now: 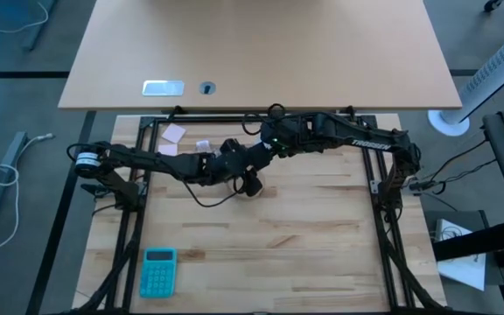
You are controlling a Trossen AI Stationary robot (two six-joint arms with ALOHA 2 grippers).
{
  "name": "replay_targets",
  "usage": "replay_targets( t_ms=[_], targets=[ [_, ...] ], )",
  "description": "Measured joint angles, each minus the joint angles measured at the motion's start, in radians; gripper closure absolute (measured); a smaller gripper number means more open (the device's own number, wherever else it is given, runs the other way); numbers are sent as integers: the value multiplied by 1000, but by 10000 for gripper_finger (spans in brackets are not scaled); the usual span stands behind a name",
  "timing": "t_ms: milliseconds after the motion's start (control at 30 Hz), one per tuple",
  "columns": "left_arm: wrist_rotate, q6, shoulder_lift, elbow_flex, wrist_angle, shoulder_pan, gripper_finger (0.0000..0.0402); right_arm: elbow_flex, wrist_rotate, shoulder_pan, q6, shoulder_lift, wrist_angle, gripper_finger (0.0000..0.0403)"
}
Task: Screw lightbulb
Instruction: Insert the lightbulb into the lamp
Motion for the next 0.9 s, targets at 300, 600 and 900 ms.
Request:
replay_targets(
  t_ms=[300,600,900],
  targets=[
    [-40,132,0,0,-14,4,248,0,-9,0,152,0,-1,129],
    [-44,212,0,1,-20,7,248,-1,-18,-5,314,0,-2,130],
    [-48,333,0,10,-32,8,248,-1,-28,-7,391,0,1,133]
  ],
)
